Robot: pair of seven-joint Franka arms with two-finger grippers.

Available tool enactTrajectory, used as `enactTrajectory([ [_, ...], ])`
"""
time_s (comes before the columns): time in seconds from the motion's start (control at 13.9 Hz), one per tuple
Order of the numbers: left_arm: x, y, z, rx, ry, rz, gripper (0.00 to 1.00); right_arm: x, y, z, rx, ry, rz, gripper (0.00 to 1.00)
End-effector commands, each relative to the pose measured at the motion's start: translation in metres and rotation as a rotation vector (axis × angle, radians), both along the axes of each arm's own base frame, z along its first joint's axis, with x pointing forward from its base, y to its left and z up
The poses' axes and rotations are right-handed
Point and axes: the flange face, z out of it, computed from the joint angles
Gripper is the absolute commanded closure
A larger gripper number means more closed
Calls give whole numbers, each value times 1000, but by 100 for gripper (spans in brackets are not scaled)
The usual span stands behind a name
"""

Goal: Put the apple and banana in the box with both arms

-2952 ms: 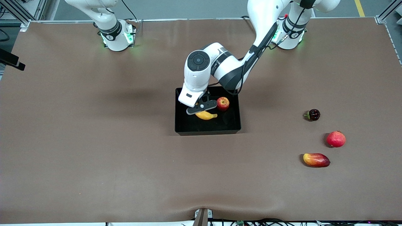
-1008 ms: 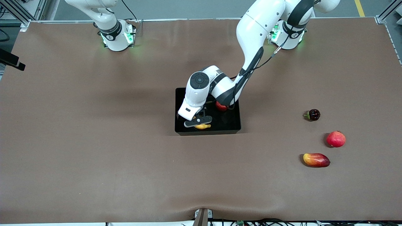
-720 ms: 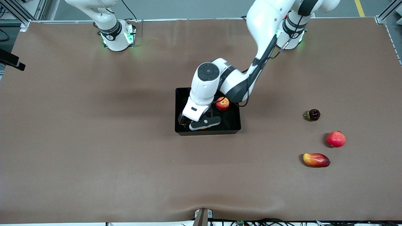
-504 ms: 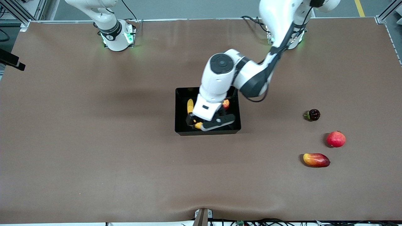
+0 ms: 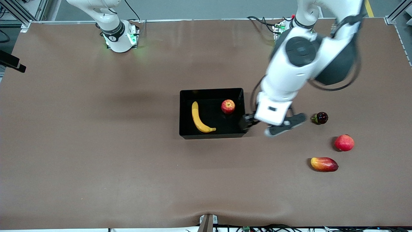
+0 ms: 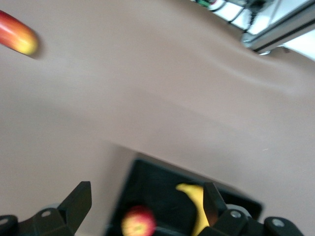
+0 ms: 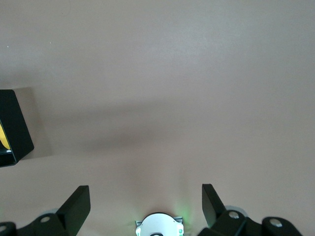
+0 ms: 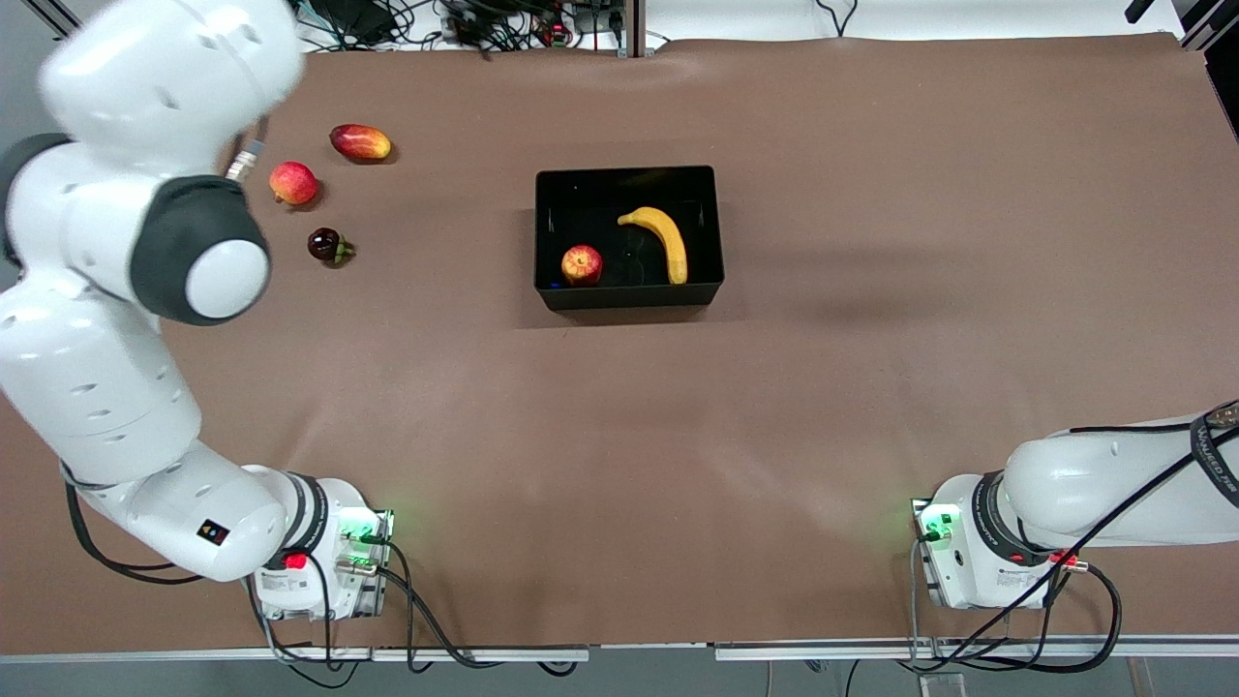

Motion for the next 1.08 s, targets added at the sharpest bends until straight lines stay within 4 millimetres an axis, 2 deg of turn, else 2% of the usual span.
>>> enactTrajectory([
  [0.0, -15, 55, 46, 38, 21, -47, 0, 1, -3, 2, 21, -2, 6, 0],
  [0.14, -25, 98, 73, 66, 56, -157, 0, 1, -3, 2, 21, -2, 6, 0],
  [0.22, -28, 129, 89, 72, 60, -190, 0, 1, -3, 2, 21, -2, 6, 0],
  [0.5, -46, 212, 123, 86, 107, -348, 0, 1, -3, 2, 21, -2, 6, 0],
  [0.79, -59, 255, 140, 91, 103, -436, 0, 1, -3, 2, 21, 0, 6, 0],
  [1.01, -77, 276, 132, 87, 132, -452, 0, 1, -3, 2, 21, 0, 6, 0],
])
